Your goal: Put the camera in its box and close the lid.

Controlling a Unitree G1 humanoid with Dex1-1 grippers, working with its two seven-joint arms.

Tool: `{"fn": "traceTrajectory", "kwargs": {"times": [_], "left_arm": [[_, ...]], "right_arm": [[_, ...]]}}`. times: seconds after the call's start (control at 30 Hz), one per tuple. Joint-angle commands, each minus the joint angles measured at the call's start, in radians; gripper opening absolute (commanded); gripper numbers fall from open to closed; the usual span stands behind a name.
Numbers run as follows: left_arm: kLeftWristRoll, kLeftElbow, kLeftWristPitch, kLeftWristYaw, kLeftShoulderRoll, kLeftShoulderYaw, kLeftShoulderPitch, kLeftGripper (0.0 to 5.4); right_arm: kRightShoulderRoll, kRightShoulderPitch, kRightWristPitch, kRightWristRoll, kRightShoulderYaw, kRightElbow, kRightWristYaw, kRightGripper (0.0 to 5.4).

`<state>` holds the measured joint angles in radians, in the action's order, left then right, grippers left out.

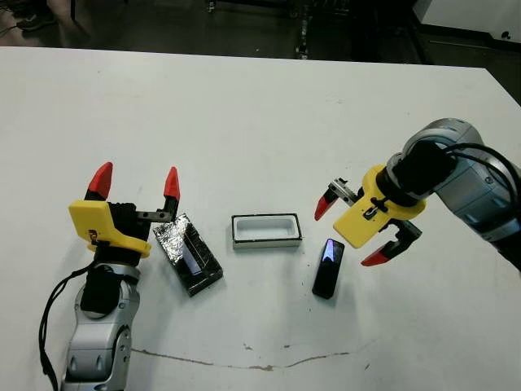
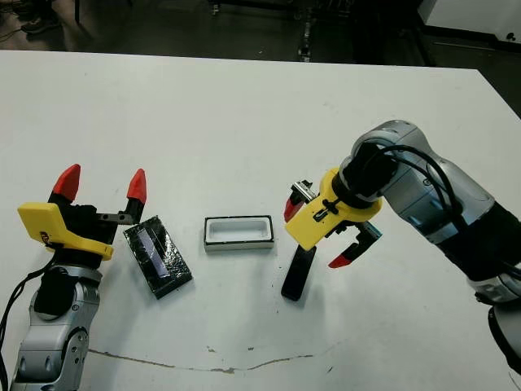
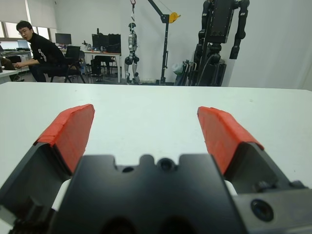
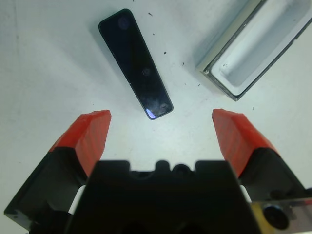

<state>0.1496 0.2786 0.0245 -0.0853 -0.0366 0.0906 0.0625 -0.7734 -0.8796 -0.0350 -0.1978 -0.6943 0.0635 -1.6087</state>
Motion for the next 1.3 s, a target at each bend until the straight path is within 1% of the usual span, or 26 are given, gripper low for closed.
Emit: {"fn": "traceTrajectory", "kwargs": {"times": [0.03, 0.13, 0.23, 0.4, 0.6, 0.7, 0.8, 0.93, 1.13, 1.3], "left_arm": [[0.004, -0.004, -0.002, 0.001, 0.004, -0.002, 0.011, 5.40], [-0.006, -0.001, -0.006, 0.007, 0.002, -0.005, 0.013, 5.40], [-0.008, 0.001, -0.006, 0.010, 0.003, -0.006, 0.013, 5.40], [-0.009, -0.001, -0.004, 0.011, 0.002, -0.006, 0.014, 5.40], [0.000, -0.003, -0.003, 0.007, 0.002, -0.006, 0.014, 5.40], [0.006, -0.004, -0.001, 0.004, 0.003, -0.006, 0.014, 5.40], [0.000, -0.004, 0.001, 0.008, 0.003, -0.007, 0.014, 5.40], [-0.008, 0.000, -0.006, 0.013, 0.000, -0.008, 0.013, 5.40], [-0.005, 0.004, -0.011, 0.015, 0.002, -0.008, 0.014, 5.40], [-0.008, 0.007, -0.011, 0.019, 0.003, -0.010, 0.015, 5.40]], "right_arm": [[0.014, 0.005, 0.000, -0.010, -0.011, -0.024, -0.006, 5.38], [0.027, 0.004, -0.001, -0.022, -0.018, -0.039, -0.006, 5.38], [0.037, 0.003, -0.044, -0.038, -0.019, -0.051, -0.006, 5.38], [0.055, 0.017, -0.028, -0.048, -0.008, -0.076, -0.006, 5.38], [0.062, 0.032, -0.075, -0.045, 0.004, -0.084, -0.002, 5.38], [0.065, 0.036, -0.134, -0.034, 0.008, -0.092, 0.001, 5.38], [0.070, 0.035, -0.120, -0.047, 0.003, -0.092, -0.004, 5.38], [0.082, 0.042, -0.159, -0.031, 0.005, -0.112, -0.001, 5.38], [0.090, 0.049, -0.173, -0.025, 0.011, -0.125, 0.007, 5.38], [0.095, 0.055, -0.136, -0.043, 0.015, -0.122, 0.015, 5.38]]}}
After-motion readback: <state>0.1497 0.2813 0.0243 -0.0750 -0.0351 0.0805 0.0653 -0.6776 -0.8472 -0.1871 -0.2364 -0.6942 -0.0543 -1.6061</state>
